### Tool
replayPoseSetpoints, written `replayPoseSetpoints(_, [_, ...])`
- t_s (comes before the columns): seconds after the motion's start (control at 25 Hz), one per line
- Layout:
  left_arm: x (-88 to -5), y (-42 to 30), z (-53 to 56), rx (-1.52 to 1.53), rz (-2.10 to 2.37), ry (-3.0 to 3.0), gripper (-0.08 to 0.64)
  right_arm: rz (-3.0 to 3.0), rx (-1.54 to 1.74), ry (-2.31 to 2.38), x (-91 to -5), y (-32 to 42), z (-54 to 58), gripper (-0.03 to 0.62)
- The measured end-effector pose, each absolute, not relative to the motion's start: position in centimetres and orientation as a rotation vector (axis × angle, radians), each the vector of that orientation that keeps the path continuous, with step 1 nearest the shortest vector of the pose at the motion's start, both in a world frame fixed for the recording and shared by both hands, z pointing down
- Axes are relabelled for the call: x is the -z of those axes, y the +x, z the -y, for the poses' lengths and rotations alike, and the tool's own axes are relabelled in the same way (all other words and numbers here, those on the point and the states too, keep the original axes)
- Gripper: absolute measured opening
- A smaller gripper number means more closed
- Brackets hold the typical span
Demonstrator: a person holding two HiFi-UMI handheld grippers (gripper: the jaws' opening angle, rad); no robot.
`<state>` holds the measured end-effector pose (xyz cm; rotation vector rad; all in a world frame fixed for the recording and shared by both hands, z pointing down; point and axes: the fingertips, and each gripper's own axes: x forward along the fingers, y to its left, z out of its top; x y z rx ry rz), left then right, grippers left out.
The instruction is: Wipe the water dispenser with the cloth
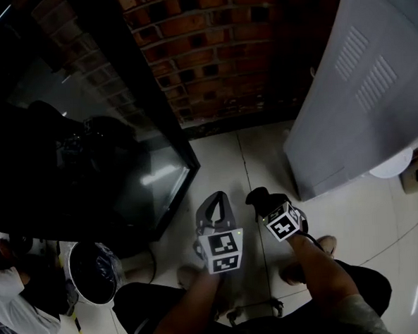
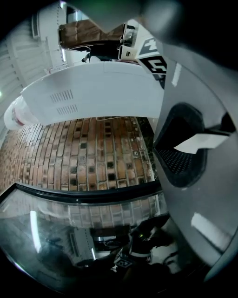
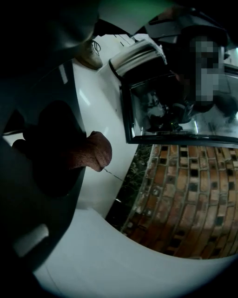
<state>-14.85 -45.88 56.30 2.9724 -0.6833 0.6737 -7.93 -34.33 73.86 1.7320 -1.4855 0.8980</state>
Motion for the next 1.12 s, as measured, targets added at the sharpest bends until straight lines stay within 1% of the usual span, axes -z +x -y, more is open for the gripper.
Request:
replayPoseSetpoints(0.16, [-51.9,-14.3,45.0,-0.559,0.685,2.986,0.000,1.506,-0.711,1.674,-65.5,-3.1,33.7,0.100])
replayPoseSetpoints(0.32, [-47.3,-14.4,44.2,-0.466,0.666,2.998,0.000,1.499,-0.624,1.785,-56.5,-0.5,33.1,0.097])
replayPoseSetpoints(0.6, [-37.7,-11.6,42.4,-0.330,0.533,3.087,0.000,1.514,-0.276,2.126,-39.7,-1.7,35.3,0.097])
replayPoseSetpoints(0.76, [-32.7,-9.7,42.5,-0.320,0.450,3.115,0.000,1.432,-0.095,2.357,-32.1,-0.1,34.5,0.097])
replayPoseSetpoints(0.92, [-29.5,-10.5,42.7,-0.173,0.529,3.115,0.000,1.307,0.079,2.478,-26.6,1.3,33.3,0.097])
replayPoseSetpoints(1.04, [-29.8,-10.6,43.2,-0.253,0.581,3.241,0.000,1.192,0.189,2.501,-24.4,2.2,33.7,0.094])
replayPoseSetpoints(1.12, [-29.6,-11.1,43.9,-0.243,0.601,3.224,0.000,1.136,0.217,2.524,-23.9,2.4,33.8,0.094])
